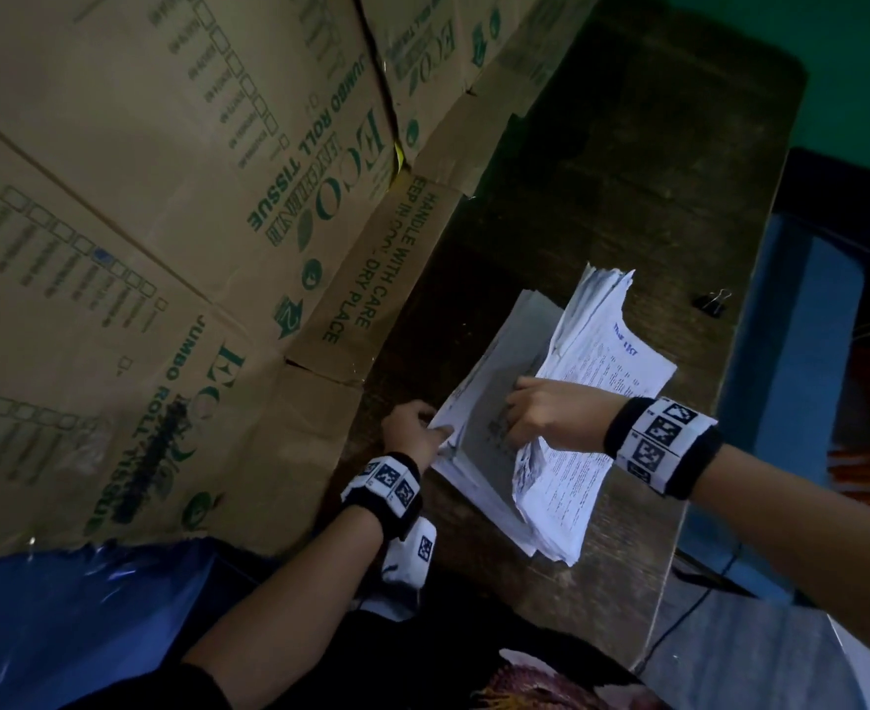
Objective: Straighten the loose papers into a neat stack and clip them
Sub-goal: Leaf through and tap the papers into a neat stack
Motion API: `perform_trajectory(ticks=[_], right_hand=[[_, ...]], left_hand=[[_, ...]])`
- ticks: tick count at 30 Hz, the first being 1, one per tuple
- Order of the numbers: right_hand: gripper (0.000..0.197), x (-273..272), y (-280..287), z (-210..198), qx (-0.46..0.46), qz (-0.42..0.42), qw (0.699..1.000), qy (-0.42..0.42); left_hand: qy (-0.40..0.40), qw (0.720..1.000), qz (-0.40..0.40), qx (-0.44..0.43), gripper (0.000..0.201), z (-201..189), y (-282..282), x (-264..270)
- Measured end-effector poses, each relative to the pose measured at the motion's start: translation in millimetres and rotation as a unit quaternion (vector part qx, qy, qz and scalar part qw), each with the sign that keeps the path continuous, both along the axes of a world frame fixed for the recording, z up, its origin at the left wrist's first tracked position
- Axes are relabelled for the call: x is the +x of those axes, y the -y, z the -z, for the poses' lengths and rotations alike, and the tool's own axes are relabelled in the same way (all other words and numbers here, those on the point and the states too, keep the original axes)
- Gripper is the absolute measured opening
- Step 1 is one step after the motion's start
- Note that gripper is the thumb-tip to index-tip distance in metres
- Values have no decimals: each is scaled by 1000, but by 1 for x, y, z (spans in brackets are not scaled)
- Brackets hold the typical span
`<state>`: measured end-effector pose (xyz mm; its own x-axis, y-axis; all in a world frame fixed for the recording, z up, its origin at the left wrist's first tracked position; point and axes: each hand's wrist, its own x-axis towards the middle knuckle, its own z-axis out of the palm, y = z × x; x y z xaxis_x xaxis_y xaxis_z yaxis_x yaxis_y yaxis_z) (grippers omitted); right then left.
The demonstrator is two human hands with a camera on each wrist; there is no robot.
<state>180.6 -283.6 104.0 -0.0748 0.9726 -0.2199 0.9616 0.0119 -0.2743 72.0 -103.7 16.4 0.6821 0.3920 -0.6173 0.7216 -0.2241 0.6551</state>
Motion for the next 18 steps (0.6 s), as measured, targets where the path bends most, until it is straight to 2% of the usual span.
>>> perform_trajectory(ticks=[3, 6, 10, 12, 15, 18], right_hand=[[33, 3, -8, -12, -44, -2, 999, -8], [27, 0, -25, -17, -131, -8, 991, 7], [27, -12, -52, 14, -239, -40, 969, 45], [31, -16, -66, 32, -298, -16, 954, 28], [45, -15, -82, 48, -320, 8, 947, 24], [53, -12, -82, 61, -277, 12, 959, 54]], left_hand=[[-53, 998, 37, -4, 21, 3, 6, 0], [-89, 991, 100, 1, 26, 7, 20, -5], [-68, 988, 136, -5, 24, 12, 26, -9], [-67, 988, 140, 4, 18, 14, 22, -10], [-72, 989, 128, 30, 20, 17, 13, -12], [-52, 994, 84, 49, 26, 17, 0, -15]])
